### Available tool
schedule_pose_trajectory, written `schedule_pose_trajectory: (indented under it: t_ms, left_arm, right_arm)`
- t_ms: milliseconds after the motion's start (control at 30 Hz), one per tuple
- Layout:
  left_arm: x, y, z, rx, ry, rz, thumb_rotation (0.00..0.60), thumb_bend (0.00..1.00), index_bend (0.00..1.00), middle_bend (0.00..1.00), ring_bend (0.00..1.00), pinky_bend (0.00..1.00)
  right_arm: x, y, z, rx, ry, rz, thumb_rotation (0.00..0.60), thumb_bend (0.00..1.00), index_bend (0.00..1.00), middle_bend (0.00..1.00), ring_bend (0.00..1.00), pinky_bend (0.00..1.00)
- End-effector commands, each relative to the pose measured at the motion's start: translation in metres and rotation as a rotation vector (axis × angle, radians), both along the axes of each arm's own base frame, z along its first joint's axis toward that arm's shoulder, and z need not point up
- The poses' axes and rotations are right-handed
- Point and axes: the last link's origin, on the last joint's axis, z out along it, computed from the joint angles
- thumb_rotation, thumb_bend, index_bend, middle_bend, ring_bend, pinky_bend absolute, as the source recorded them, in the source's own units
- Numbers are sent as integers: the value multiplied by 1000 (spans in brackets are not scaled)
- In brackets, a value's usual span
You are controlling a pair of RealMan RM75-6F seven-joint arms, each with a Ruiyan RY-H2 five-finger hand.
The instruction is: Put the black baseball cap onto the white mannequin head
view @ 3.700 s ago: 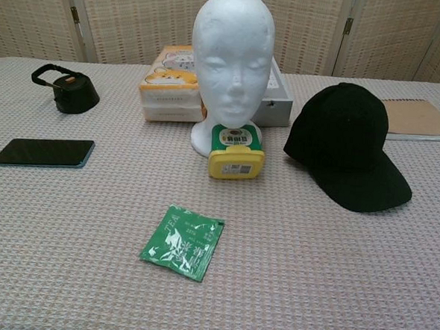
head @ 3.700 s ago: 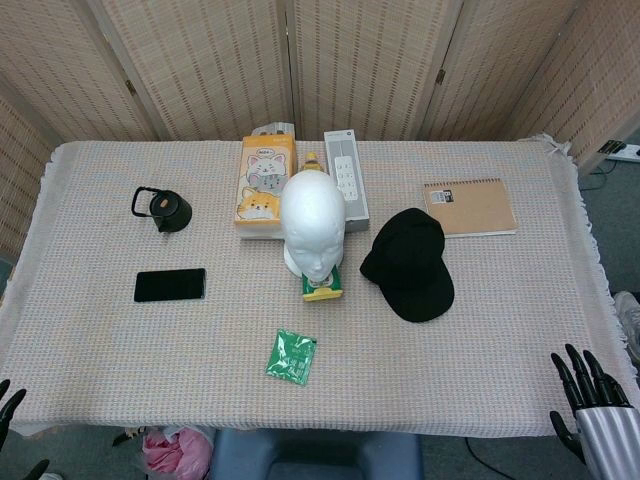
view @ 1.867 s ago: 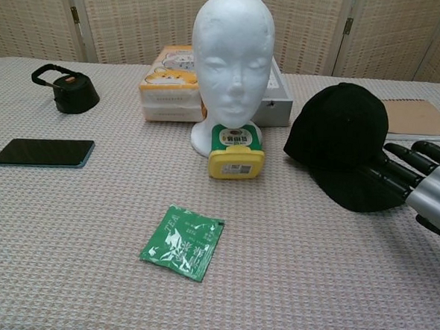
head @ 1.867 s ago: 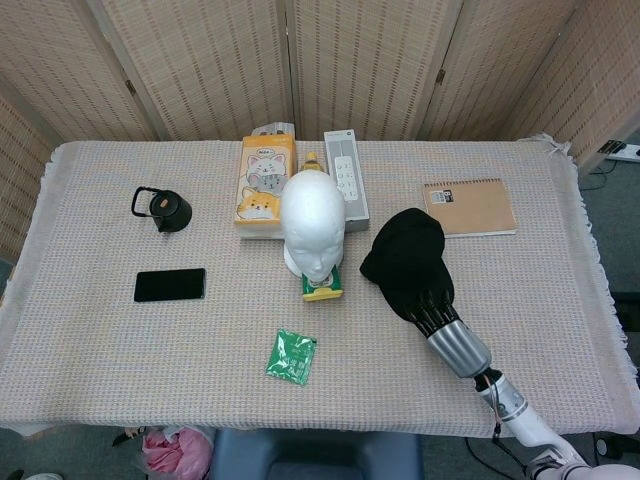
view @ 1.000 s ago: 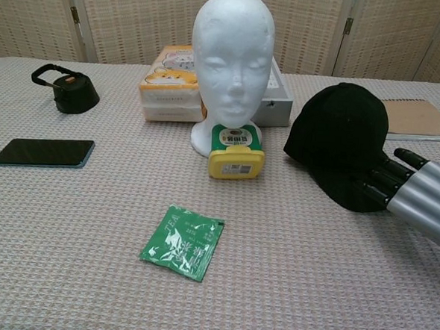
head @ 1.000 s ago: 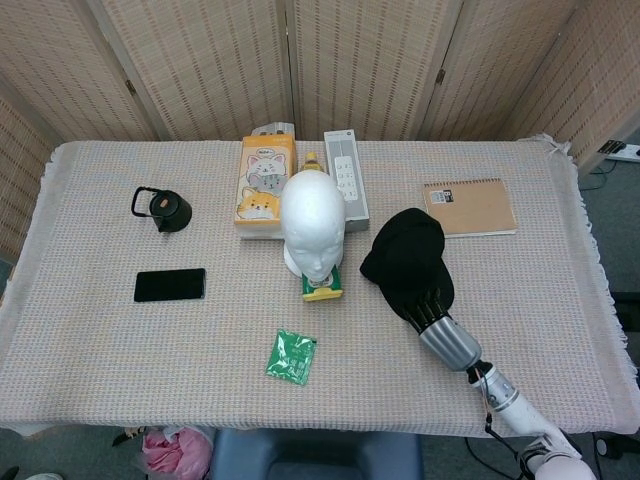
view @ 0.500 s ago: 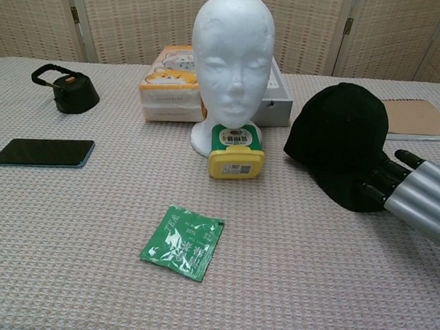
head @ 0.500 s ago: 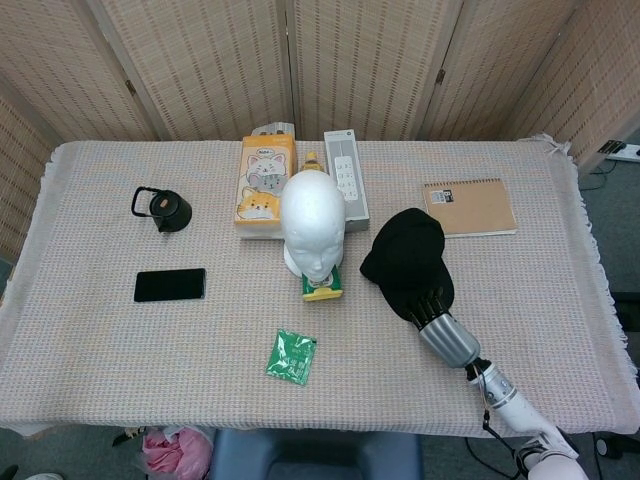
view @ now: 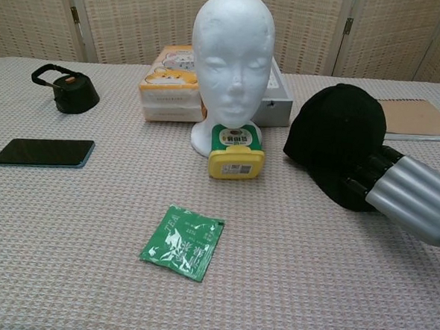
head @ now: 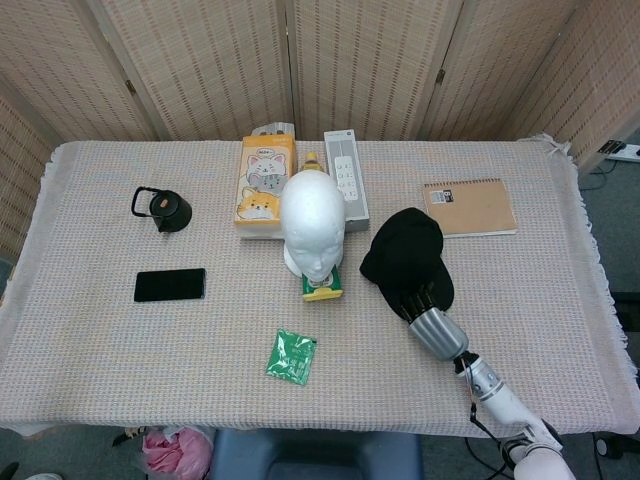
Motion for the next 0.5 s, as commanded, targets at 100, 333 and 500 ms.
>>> schedule_pose_trajectory:
  t_ms: [100,333,500]
  left_arm:
    - [1,-1,0,6,0,-1,600,71,70,52,42,136]
    - [1,-4,1,20,3,2,600,70,70,52,42,136]
    - [1,-7,2,44,10,4,600,71,70,52,42,136]
  right_arm:
    - [2,-3,0,-18,-15,-14,600,261,244,358,316,321]
    - [2,-4,3,-45,-71,-42,600,312,368,454,423,429]
    - [1,-8,0,-66,-142,-120,600,338,459,521,510,596]
